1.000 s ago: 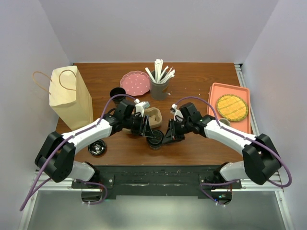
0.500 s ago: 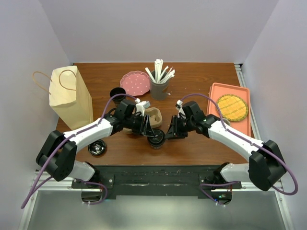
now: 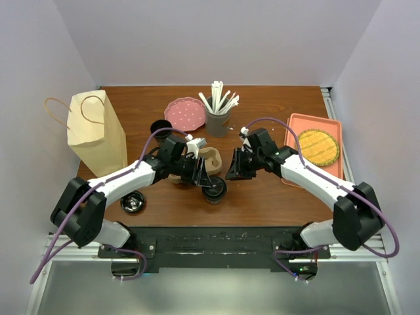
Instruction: Pack the takeout coffee
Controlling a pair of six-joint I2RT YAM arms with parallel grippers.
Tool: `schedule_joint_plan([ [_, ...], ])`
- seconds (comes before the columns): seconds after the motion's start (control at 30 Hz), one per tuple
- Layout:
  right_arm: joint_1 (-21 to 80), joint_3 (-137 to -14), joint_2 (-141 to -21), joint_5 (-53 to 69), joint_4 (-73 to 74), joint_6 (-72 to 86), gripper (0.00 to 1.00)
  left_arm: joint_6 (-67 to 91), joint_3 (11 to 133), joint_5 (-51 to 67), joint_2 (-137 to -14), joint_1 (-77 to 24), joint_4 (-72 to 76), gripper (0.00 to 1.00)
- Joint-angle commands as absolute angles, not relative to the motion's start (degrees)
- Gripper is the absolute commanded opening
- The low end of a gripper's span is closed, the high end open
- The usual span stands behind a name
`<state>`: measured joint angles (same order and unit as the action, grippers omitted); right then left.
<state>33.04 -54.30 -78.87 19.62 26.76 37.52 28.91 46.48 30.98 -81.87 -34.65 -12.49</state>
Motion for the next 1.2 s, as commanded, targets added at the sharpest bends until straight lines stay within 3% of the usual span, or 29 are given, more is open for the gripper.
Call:
schedule_joint_plan([
  [0.0, 32.9, -55.3, -81.1, 23.5, 24.2, 35.5, 0.30, 24.3, 44.5, 23.3, -85.8, -35.1, -20.7, 0.37],
  [0.47, 33.0, -50.5, -82.8, 26.9, 20.8, 34.6, 0.27, 24.3, 45.0, 23.1, -86.5, -35.2, -20.8, 0.37],
  [0.87, 32.9, -42.5, -84.4, 21.2, 17.1, 34.2, 0.20, 25.9, 42.2, 22.2, -85.7, -35.2, -20.6, 0.36],
  [1.17, 32.5, -56.5, -85.2, 18.6, 23.9, 32.5, 0.29, 27.0, 42.0, 20.0, -85.1, -35.1, -21.9, 0.36],
])
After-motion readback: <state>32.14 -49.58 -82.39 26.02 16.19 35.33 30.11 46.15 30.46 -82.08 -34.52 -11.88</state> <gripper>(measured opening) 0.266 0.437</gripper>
